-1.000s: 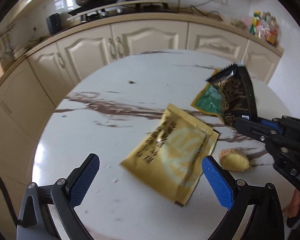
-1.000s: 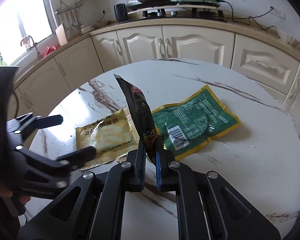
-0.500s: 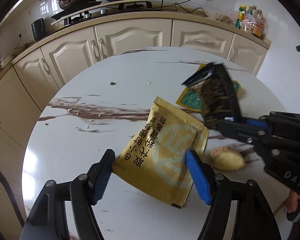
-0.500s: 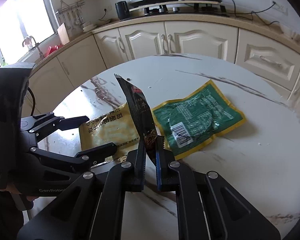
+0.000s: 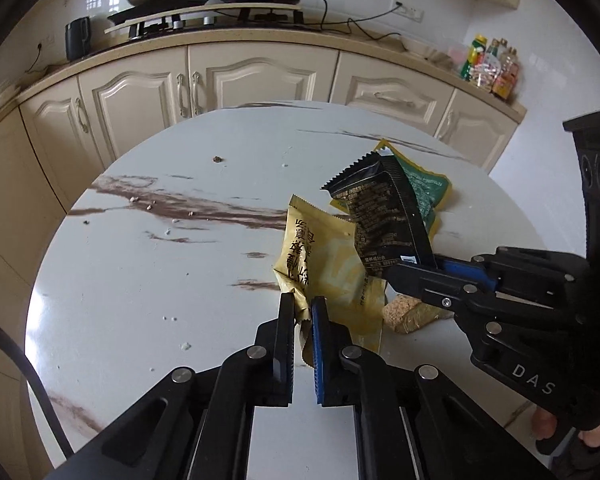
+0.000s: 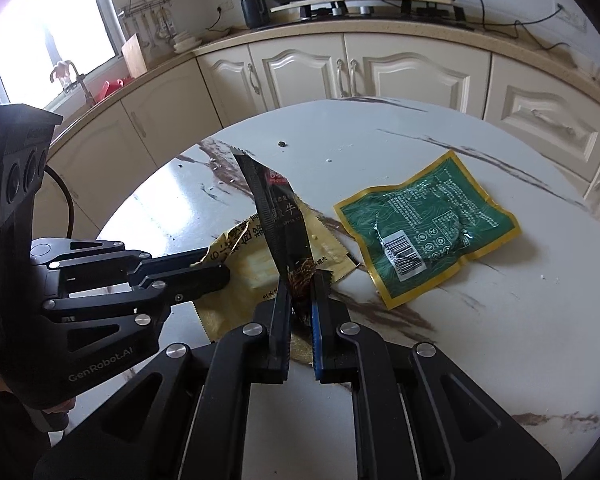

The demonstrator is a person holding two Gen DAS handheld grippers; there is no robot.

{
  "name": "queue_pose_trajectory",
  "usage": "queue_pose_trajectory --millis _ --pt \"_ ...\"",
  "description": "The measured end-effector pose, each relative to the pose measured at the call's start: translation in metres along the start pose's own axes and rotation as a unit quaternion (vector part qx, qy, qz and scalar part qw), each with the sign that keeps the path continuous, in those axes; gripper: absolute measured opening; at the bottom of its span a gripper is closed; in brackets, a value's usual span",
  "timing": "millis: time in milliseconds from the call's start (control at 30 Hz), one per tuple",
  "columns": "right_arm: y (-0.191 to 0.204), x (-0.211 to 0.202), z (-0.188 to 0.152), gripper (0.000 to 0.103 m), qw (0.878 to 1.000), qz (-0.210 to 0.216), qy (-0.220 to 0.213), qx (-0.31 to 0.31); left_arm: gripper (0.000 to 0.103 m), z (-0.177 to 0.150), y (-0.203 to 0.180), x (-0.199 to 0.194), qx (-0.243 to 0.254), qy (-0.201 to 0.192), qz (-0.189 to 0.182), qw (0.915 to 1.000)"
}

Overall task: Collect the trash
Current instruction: 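Grasp the black snack packet with the right gripper while the left gripper grasps the yellow packet, then carry both packets over the blue bin and open both grippers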

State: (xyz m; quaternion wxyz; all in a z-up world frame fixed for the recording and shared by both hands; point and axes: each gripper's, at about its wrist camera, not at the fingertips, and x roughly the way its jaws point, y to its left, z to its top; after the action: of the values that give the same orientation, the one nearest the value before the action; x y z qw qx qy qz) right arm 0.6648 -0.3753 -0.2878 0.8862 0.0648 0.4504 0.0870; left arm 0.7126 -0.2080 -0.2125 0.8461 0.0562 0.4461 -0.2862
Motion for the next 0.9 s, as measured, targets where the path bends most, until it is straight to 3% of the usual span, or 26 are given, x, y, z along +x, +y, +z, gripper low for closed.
queue_pose_trajectory --millis 467,900 --pt "0.018 -0.015 -0.003 0.009 1.000 0.013 -0.015 -0.009 0.001 -0.030 0.015 -0.058 -0.039 -0.040 -0.011 0.9983" --pt "0.083 -0.056 0.003 0.009 0.997 0.034 -0.058 -0.045 0.000 -0.070 0.024 -0.151 -0.054 -0.111 -0.019 0.9922"
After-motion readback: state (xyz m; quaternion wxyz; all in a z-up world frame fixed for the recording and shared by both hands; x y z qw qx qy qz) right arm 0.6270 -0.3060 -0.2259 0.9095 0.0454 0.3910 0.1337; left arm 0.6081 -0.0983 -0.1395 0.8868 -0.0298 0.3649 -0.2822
